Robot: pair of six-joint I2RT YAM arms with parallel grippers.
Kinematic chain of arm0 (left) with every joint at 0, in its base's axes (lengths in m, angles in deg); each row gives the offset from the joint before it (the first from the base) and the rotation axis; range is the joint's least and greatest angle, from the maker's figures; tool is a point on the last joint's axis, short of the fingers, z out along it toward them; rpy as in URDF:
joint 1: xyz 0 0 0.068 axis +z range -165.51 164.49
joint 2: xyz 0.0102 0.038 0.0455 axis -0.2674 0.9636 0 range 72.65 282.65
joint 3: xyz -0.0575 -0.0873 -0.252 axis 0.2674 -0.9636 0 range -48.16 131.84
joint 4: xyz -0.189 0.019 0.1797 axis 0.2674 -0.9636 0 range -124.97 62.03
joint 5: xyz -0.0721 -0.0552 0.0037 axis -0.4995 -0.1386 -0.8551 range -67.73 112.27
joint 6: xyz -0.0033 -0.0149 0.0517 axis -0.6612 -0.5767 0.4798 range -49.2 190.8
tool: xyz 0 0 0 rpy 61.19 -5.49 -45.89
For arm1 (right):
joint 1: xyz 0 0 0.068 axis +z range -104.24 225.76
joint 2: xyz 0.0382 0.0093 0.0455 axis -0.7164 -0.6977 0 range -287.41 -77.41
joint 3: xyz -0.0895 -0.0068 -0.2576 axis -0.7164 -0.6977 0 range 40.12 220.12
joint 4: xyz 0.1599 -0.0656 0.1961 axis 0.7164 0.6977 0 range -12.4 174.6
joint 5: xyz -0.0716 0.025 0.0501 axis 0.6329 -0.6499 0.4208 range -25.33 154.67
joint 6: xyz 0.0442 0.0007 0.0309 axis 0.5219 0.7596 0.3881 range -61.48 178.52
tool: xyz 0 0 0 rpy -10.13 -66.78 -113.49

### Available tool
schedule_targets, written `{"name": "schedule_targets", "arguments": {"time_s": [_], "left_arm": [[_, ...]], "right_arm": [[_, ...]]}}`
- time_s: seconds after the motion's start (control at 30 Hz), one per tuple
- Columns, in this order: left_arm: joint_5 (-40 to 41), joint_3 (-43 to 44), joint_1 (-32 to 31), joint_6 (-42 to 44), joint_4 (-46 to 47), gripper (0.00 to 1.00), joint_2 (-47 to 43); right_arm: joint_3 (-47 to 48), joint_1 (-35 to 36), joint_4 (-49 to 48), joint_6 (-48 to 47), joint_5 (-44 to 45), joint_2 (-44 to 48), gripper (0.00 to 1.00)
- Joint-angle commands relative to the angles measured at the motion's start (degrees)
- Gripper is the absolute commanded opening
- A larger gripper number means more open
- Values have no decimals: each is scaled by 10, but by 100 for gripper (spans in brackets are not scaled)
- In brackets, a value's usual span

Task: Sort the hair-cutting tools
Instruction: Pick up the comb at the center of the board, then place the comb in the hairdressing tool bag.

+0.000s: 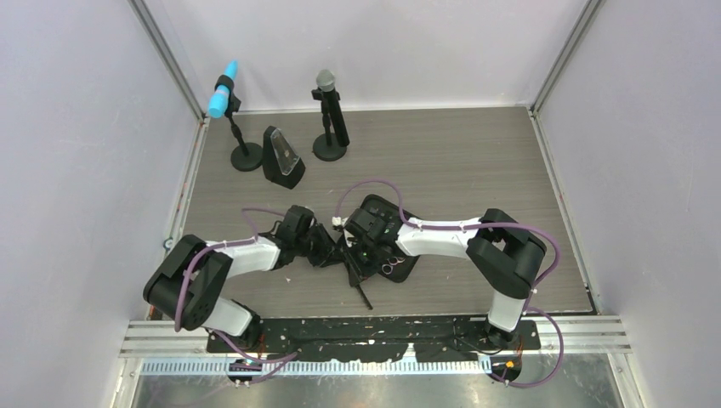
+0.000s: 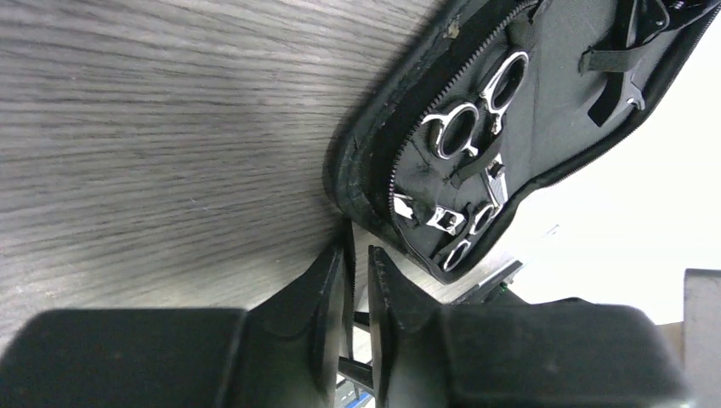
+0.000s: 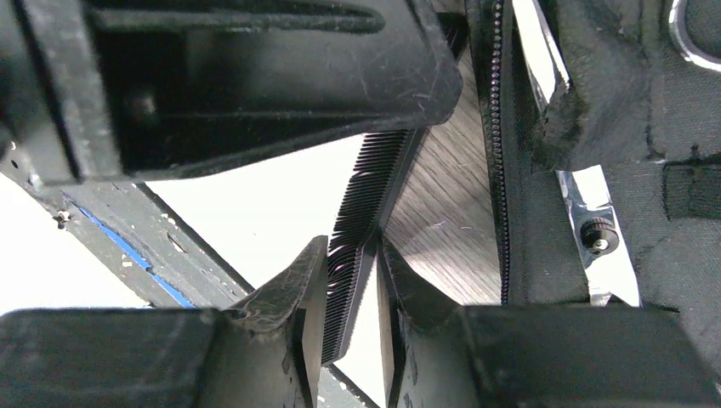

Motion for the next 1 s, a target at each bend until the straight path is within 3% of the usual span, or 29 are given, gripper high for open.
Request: {"name": "schedule_targets", "arguments": {"time_s": [0.0,0.13,0.3,0.53,0.77,0.97], "left_arm": [[-13,-16,-4,-22,69,13,-4],[3,-30,-4,-21,62,1,-46],[20,-40,-3,-12,53,0,-100],[27,-56,21,26,33,0,-170],[32,-65,34,65,-8,0,-242],[38,-58,37,92,-38,0,-280]], "right_arm": [[-19,-1,7,-15,26,-3,11],[-14,-1,14,-13,29,22,21],[5,-12,50,-28,39,75,41],[17,-106,112,-77,93,153,55],[36,-277,116,-134,113,156,61],[82,-348,111,-171,78,90,63]]}}
